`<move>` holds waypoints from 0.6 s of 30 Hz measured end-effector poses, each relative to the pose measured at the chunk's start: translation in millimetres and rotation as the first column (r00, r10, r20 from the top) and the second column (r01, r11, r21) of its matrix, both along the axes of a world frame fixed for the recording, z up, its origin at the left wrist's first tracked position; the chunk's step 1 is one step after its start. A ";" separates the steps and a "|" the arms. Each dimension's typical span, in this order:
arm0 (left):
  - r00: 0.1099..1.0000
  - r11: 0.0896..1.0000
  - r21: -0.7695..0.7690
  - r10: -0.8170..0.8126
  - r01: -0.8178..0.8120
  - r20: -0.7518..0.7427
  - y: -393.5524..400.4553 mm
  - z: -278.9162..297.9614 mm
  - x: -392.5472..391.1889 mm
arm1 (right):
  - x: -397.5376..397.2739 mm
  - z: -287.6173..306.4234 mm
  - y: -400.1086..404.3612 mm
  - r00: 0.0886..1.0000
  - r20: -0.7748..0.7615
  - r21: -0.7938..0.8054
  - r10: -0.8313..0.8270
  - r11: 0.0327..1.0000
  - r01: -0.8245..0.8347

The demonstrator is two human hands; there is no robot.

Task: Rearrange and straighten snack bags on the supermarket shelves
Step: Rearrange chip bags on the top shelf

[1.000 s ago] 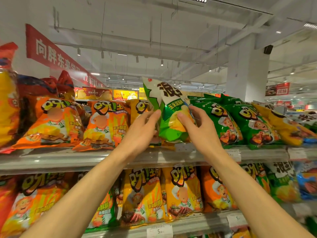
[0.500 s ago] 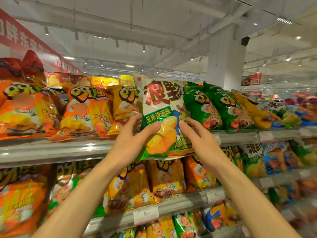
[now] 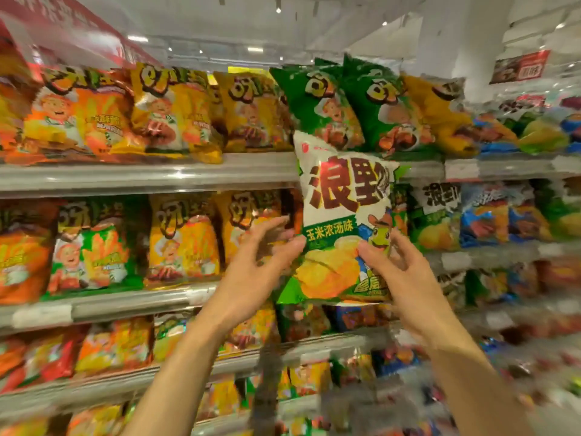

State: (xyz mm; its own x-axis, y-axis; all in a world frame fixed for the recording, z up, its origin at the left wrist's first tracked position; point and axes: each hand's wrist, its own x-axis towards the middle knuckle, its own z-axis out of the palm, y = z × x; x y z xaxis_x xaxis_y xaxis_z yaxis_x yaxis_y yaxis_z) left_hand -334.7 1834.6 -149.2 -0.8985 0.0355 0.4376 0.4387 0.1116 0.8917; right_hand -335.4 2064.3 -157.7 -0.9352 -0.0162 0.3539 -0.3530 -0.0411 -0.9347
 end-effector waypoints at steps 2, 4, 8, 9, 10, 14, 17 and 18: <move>0.997 0.996 0.056 0.060 -0.063 0.042 23.7 -24.6 8.3 | 6.8 -24.8 35.7 0.998 0.026 0.010 -0.058 0.998 0.058; 0.989 0.992 0.064 0.105 -0.112 0.099 44.2 -48.5 15.6 | 12.5 -49.0 67.9 0.995 0.046 0.007 -0.089 0.996 0.089; 0.971 0.984 0.058 0.158 -0.171 0.179 77.6 -79.4 25.3 | 19.2 -89.1 117.5 0.978 0.090 0.071 -0.189 0.981 0.183; 0.968 0.982 0.053 0.167 -0.180 0.186 83.5 -82.4 26.3 | 19.2 -95.6 126.7 0.972 0.099 0.079 -0.215 0.975 0.208; 0.966 0.981 0.045 0.176 -0.187 0.191 88.2 -83.8 26.8 | 17.7 -101.5 135.1 0.964 0.114 0.077 -0.242 0.969 0.234; 0.956 0.973 0.063 0.207 -0.224 0.206 96.2 -85.0 17.7 | 7.0 -112.2 153.3 0.931 0.185 0.041 -0.316 0.949 0.313; 0.958 0.964 0.088 0.233 -0.249 0.165 98.4 -83.8 2.7 | -2.6 -109.9 160.4 0.914 0.189 0.023 -0.359 0.932 0.361; 0.959 0.963 0.101 0.232 -0.250 0.163 100.7 -84.9 -3.0 | -5.7 -109.0 164.7 0.915 0.173 0.030 -0.364 0.931 0.365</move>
State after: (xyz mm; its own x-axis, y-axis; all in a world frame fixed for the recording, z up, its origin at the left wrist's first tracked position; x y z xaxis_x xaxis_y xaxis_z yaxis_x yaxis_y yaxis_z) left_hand -337.6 1935.3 -234.1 -0.9288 -0.2344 0.2870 0.2741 0.0862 0.9578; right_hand -341.2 2229.0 -266.7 -0.9225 0.3379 0.1865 -0.1776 0.0573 -0.9824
